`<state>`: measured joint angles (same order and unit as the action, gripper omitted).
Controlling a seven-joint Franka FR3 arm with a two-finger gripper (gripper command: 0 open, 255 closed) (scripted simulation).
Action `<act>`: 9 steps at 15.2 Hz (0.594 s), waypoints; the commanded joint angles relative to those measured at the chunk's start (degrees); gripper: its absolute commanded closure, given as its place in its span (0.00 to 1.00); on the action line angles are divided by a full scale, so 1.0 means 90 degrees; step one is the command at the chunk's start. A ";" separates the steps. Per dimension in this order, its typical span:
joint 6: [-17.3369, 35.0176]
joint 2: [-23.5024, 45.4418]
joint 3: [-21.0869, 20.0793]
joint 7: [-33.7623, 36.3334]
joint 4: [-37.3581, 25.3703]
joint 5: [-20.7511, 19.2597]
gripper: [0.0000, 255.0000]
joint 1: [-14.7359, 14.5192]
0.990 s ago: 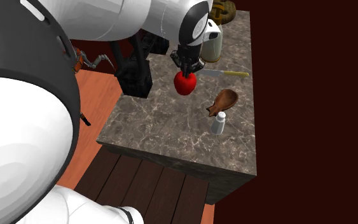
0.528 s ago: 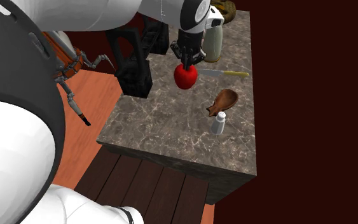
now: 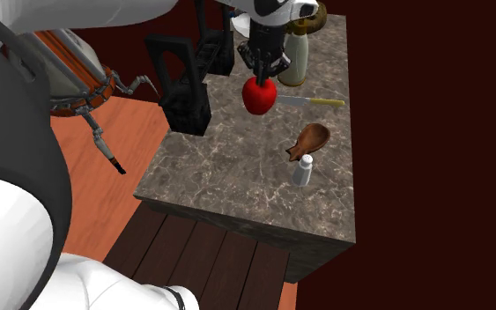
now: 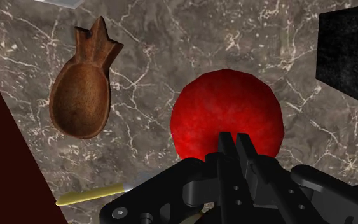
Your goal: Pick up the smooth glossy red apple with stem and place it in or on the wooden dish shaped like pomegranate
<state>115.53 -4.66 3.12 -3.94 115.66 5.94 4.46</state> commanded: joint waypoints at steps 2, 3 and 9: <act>-0.0274 0.0035 0.0190 -0.0327 -0.0275 0.0003 1.00 0.0160; -0.0378 0.0060 0.0267 -0.0461 -0.0390 0.0007 1.00 0.0225; -0.1029 0.0358 0.0719 -0.1260 -0.1248 0.0059 1.00 0.0619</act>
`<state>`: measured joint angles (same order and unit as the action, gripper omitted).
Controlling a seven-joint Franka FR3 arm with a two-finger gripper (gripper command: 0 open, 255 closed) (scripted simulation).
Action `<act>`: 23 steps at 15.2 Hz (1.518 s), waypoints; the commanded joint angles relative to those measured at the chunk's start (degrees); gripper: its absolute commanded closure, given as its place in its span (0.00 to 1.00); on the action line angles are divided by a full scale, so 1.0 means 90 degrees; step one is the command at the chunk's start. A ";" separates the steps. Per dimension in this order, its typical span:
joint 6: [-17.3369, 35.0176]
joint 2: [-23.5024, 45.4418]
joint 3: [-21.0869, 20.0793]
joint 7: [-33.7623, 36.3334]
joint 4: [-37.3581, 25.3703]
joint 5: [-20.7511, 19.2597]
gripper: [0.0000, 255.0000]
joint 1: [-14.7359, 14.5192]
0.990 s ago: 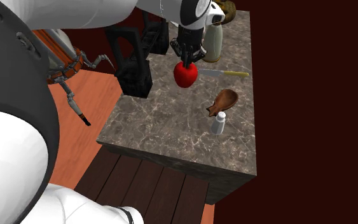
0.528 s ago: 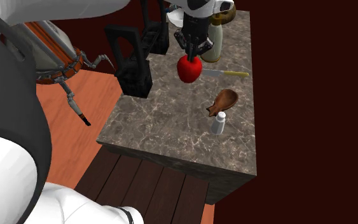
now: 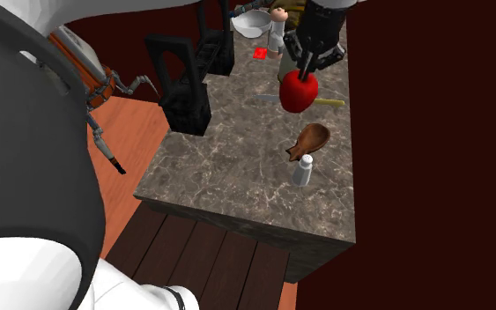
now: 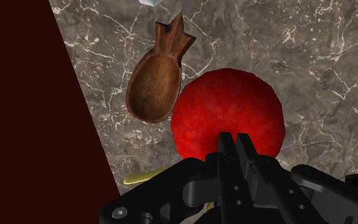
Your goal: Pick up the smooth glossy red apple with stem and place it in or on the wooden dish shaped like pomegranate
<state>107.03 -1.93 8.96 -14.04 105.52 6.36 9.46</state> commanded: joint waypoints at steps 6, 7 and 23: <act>-0.0243 0.0342 0.0316 -0.0628 -0.0504 0.0090 1.00 0.0306; -0.0159 0.0342 0.0315 -0.0637 -0.0420 0.0093 1.00 0.0305; 0.1159 0.0544 0.0305 -0.0823 0.0712 0.0206 1.00 0.0298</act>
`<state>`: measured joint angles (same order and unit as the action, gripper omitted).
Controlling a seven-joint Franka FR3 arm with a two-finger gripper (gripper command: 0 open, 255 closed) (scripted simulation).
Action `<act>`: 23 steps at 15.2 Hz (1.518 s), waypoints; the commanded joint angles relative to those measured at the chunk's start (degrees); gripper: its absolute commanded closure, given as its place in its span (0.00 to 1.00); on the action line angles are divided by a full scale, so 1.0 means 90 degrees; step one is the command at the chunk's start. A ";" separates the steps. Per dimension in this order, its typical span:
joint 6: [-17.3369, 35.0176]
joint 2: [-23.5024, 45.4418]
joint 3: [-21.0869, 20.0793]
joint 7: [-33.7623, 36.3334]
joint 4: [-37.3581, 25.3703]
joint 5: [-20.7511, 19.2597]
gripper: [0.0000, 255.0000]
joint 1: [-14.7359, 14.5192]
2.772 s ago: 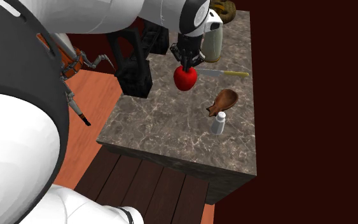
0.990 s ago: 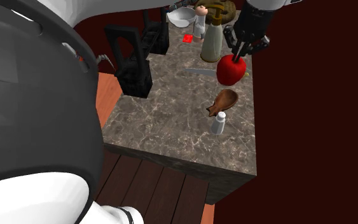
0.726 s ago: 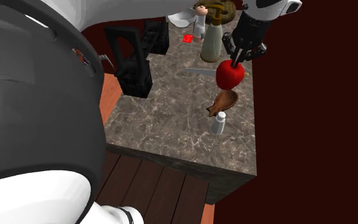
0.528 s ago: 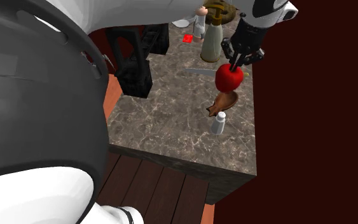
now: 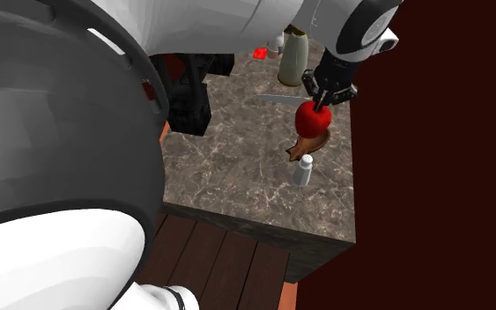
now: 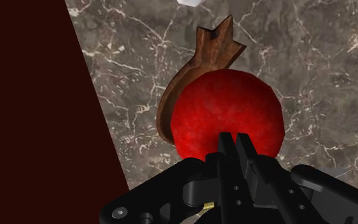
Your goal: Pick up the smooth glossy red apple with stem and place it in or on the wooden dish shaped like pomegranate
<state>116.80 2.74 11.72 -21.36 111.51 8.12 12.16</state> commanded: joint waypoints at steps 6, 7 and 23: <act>0.0563 0.0191 -0.0009 -0.0104 0.0378 0.0090 1.00 0.0000; 0.0563 0.0191 -0.0009 -0.0104 0.0379 0.0090 1.00 0.0000; -0.0029 -0.0043 0.0023 -0.0040 0.0013 -0.0008 0.00 0.0024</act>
